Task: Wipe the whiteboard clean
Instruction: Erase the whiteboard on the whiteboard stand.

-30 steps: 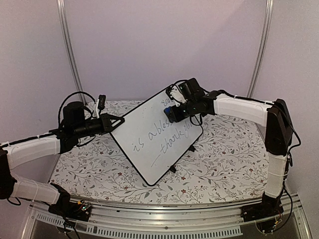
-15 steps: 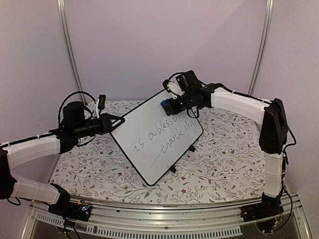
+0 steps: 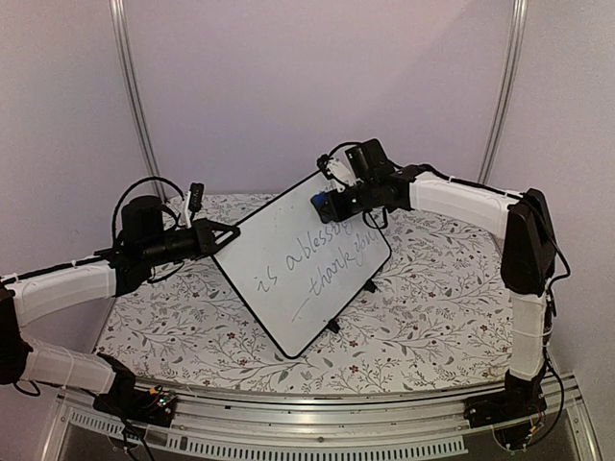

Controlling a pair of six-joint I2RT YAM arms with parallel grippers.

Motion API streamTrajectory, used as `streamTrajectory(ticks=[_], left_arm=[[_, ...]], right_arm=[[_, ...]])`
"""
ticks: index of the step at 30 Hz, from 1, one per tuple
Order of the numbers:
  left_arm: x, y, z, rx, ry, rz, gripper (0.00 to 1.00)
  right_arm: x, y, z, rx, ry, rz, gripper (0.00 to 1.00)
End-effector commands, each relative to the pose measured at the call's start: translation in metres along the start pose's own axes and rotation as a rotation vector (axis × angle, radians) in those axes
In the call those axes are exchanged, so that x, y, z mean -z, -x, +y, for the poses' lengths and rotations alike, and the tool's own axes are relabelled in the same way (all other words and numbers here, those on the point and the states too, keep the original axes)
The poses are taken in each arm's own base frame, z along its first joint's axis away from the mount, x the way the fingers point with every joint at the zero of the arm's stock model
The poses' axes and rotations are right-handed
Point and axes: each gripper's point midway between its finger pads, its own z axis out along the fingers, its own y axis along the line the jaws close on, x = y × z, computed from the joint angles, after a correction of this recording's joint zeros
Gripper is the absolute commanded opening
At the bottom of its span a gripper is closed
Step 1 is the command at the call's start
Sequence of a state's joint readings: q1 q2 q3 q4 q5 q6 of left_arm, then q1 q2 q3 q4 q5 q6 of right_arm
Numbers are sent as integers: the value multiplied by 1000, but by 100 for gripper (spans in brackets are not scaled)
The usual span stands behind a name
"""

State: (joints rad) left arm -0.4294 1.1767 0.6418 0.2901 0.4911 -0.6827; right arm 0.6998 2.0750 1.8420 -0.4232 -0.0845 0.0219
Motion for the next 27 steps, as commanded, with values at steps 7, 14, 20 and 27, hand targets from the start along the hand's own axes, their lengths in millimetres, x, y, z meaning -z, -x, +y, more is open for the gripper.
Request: streamTrajectory(ticks=[7,14,20,27], left_arm=[[9,9,-56,-142,-215,-15,0],[9,8,-55,-143,-214,-12,0],[9,9,-56,-144,-217,-14,0],[10,9,-57,-145,-222,-13,0]], right_arm=[[1,-61,-10,-14,-15,141,0],[2,-31,-8,-7,-1,87,0],[-8,-4,-12,24,18,69,0],[-9,4,-20,28,0,72,0]])
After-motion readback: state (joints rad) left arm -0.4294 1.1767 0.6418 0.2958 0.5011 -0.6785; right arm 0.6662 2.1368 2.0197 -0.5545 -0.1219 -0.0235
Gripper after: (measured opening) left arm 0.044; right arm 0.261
